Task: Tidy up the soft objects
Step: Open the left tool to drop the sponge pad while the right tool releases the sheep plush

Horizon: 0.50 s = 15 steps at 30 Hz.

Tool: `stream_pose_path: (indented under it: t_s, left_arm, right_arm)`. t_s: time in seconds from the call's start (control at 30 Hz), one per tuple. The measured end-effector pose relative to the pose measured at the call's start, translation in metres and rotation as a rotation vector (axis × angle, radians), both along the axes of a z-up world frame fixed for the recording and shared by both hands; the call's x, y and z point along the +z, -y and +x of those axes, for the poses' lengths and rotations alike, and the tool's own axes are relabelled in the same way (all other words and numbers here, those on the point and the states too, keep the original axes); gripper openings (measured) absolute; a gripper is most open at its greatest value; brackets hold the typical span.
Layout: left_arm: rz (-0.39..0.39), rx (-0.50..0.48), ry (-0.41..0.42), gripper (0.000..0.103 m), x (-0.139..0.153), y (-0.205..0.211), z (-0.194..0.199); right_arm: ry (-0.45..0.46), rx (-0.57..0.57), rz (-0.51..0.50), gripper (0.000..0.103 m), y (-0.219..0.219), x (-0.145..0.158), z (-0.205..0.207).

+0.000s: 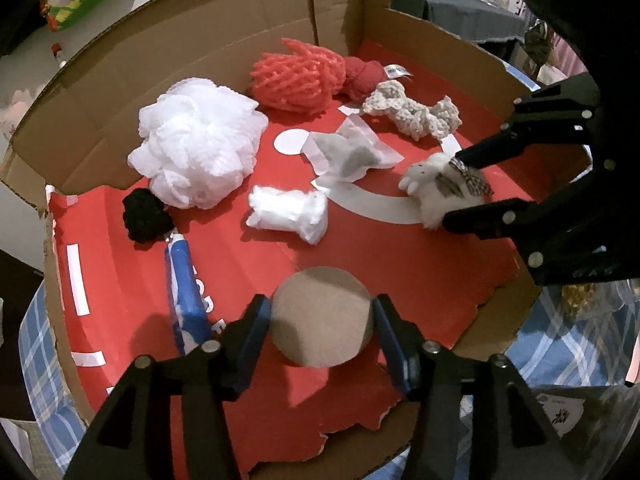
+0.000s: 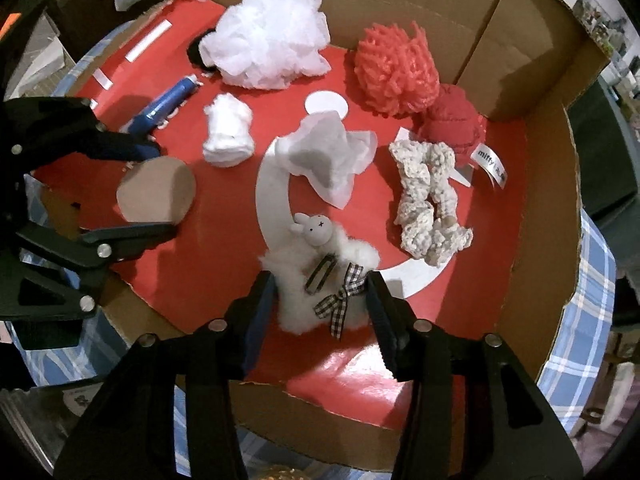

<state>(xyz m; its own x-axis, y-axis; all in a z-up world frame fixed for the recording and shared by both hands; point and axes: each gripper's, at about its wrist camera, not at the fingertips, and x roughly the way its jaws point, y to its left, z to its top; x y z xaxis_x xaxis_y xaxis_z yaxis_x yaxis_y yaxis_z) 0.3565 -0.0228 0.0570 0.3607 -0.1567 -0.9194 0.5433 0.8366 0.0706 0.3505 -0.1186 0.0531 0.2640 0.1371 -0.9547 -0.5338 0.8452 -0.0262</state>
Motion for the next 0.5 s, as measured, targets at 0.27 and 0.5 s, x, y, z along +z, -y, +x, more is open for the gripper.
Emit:
stream_pose_path:
  t_s: [0.27, 0.5]
  left_arm:
    - [-0.047, 0.073, 0.012, 0.088, 0.014, -0.009, -0.004]
    - [-0.133, 0.252, 0.024, 0.099, 0.034, -0.025, -0.012]
  right_arm:
    - [0.027, -0.061, 0.029, 0.061, 0.006, 0.012, 0.001]
    - [0.062, -0.175, 0.074, 0.075, 0.019, 0.031, -0.013]
